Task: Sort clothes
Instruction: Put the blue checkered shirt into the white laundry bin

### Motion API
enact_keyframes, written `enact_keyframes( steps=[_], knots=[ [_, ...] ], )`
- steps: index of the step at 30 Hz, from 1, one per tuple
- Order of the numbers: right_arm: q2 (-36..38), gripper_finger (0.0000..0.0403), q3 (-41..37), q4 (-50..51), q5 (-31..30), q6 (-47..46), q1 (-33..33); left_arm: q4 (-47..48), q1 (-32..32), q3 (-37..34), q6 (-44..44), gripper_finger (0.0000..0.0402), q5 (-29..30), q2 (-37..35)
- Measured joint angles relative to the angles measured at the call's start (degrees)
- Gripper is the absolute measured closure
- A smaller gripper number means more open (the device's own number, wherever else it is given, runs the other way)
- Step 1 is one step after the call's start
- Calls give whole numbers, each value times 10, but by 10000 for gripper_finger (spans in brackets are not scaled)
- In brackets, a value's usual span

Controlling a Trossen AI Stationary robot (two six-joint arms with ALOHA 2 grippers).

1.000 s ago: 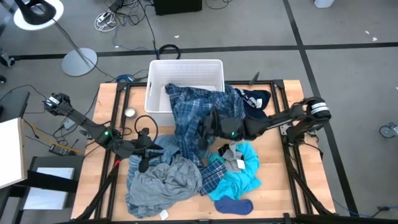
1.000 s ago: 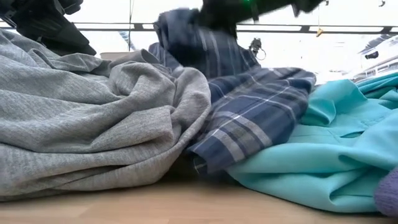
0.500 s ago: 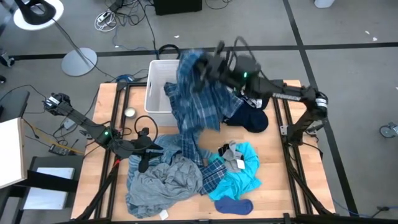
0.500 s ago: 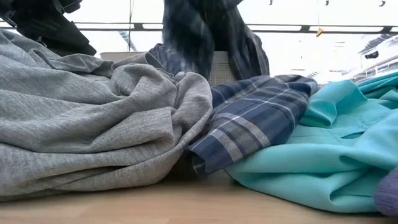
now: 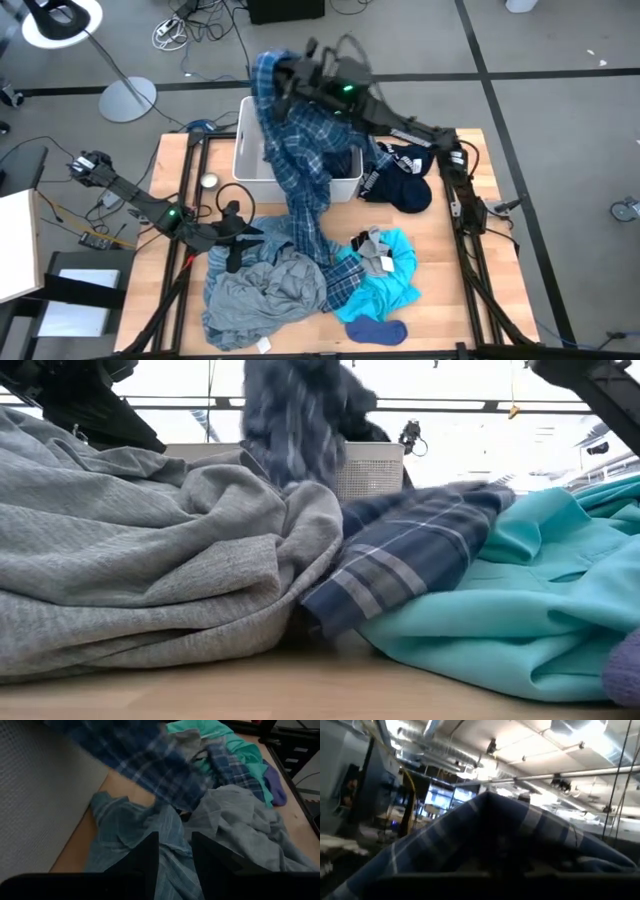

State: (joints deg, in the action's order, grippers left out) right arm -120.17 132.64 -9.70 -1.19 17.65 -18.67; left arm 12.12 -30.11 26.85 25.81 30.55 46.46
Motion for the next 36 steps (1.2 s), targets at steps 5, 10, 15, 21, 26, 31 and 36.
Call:
enact_keyframes(
  steps=[5,10,15,21,26,31,36],
  knots=[
    [-5,394,-20,176,-43,-6,-12,10,1,0,2,280,-4,0],
    [1,396,-20,409,-43,-82,-11,19,1,0,3,280,-6,0],
    [4,385,-66,519,-27,-171,-10,15,1,0,3,280,-7,0],
    [3,373,-179,460,-3,-277,-16,15,1,0,14,280,-7,0],
    [2,346,-261,425,-1,-316,-17,15,1,0,15,280,-8,0],
    [2,283,-314,430,-1,-343,-28,16,1,0,17,280,-8,0],
    [2,216,-303,459,28,-327,-36,15,1,0,23,280,-8,0]
  ],
)
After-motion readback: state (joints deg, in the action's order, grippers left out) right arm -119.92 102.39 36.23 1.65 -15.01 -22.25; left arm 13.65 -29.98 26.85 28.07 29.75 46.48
